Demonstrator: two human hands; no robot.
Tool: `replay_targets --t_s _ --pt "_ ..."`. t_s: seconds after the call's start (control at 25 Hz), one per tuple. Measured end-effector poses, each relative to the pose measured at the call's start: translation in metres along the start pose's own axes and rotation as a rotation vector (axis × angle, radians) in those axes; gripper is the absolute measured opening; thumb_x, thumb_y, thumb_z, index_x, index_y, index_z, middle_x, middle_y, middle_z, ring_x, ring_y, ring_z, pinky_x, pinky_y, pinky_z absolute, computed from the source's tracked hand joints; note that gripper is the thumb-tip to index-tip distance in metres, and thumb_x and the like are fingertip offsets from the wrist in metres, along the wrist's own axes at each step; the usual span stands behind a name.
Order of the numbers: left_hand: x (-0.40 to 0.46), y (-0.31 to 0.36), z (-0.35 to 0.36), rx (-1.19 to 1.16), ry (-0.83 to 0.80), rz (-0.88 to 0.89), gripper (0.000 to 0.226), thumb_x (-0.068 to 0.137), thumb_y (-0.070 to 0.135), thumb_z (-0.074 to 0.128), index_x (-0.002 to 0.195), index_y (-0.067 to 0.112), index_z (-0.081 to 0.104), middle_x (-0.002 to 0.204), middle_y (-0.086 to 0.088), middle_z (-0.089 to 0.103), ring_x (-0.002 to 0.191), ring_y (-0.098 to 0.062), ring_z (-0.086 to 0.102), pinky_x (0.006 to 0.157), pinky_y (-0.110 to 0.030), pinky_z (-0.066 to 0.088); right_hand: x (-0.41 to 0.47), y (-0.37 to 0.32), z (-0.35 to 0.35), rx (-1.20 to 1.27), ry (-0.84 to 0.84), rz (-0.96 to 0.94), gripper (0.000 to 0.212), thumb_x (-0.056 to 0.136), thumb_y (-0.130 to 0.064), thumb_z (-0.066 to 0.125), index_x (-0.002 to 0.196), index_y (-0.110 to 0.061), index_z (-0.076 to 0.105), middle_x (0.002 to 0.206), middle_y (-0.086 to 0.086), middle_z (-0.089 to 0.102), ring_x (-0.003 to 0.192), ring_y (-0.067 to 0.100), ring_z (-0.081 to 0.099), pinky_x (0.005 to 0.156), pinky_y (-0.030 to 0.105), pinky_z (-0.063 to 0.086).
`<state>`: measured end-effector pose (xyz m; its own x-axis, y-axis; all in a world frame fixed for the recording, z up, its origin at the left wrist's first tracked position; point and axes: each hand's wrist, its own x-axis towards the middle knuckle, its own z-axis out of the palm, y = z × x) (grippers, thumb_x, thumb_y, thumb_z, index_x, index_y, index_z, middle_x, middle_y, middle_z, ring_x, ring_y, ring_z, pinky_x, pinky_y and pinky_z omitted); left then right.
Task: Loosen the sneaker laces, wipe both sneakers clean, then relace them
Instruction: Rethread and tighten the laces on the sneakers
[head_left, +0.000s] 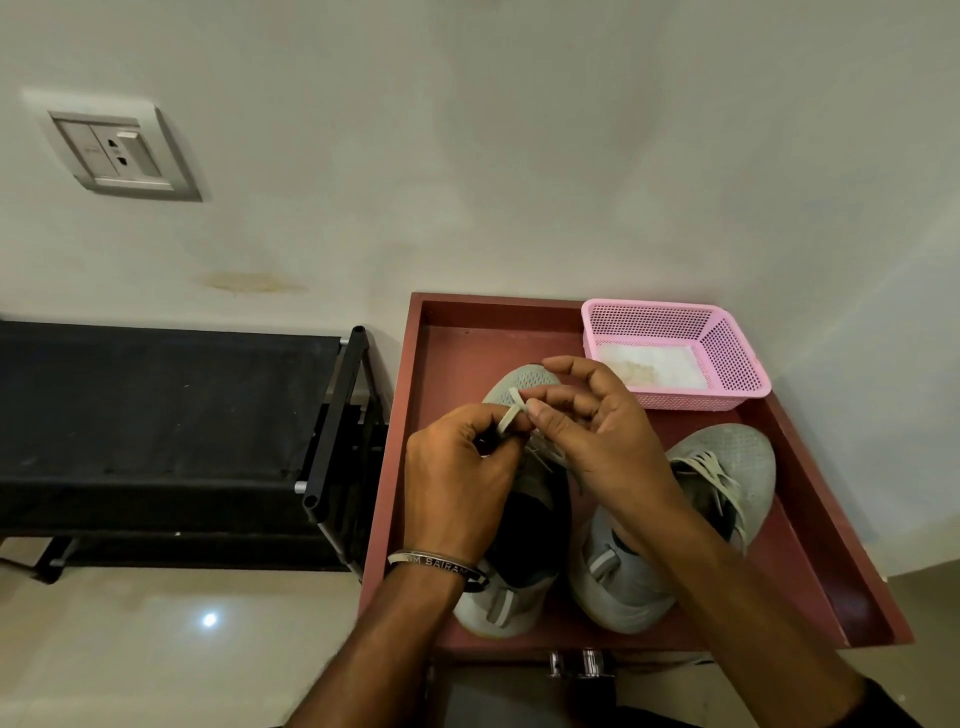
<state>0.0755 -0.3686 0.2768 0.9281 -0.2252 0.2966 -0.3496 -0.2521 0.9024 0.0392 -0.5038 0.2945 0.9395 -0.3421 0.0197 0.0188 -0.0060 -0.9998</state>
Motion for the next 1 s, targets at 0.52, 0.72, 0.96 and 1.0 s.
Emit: replay_targets --t_s 0.52,0.72,0.96,1.0 --pt "0.002 0.004 -0.003 -0.081 -0.049 -0.063 0.022 0.085 0.004 0.072 0.094 0.023 0.078 0.093 0.015 0.076 0.09 0.004 0.069 0.082 -0.021 0.058 0.003 0.004 -0.011 0.133 -0.08 -0.049 0.038 0.086 -0.011 0.066 0.124 -0.013 0.064 0.122 0.002 0.068 0.117 0.017 0.061 0.1 0.038 0.049" --pt "0.002 0.004 -0.003 -0.082 -0.024 -0.084 0.024 0.083 0.002 0.072 0.09 0.025 0.078 0.09 0.017 0.075 0.089 0.006 0.068 0.079 -0.015 0.056 0.015 0.001 -0.036 0.101 0.255 -0.099 0.043 0.092 -0.007 0.061 0.131 -0.024 0.059 0.127 -0.01 0.065 0.122 0.002 0.056 0.106 0.028 0.043" --pt "0.003 0.004 -0.001 -0.115 -0.027 -0.062 0.02 0.082 0.003 0.074 0.09 0.02 0.079 0.091 0.015 0.075 0.091 0.005 0.069 0.082 -0.02 0.057 0.0 0.011 -0.032 -0.623 0.222 -0.103 0.014 0.092 -0.04 0.063 0.103 -0.034 0.071 0.081 -0.014 0.073 0.082 -0.006 0.067 0.076 0.021 0.054" --pt "0.003 0.004 -0.001 -0.125 -0.032 -0.048 0.019 0.082 0.004 0.074 0.091 0.02 0.079 0.092 0.014 0.075 0.091 0.004 0.069 0.082 -0.02 0.058 -0.002 0.009 -0.027 -0.599 0.106 -0.095 0.022 0.093 -0.044 0.061 0.111 -0.036 0.069 0.087 -0.014 0.074 0.087 -0.01 0.065 0.079 0.015 0.053"
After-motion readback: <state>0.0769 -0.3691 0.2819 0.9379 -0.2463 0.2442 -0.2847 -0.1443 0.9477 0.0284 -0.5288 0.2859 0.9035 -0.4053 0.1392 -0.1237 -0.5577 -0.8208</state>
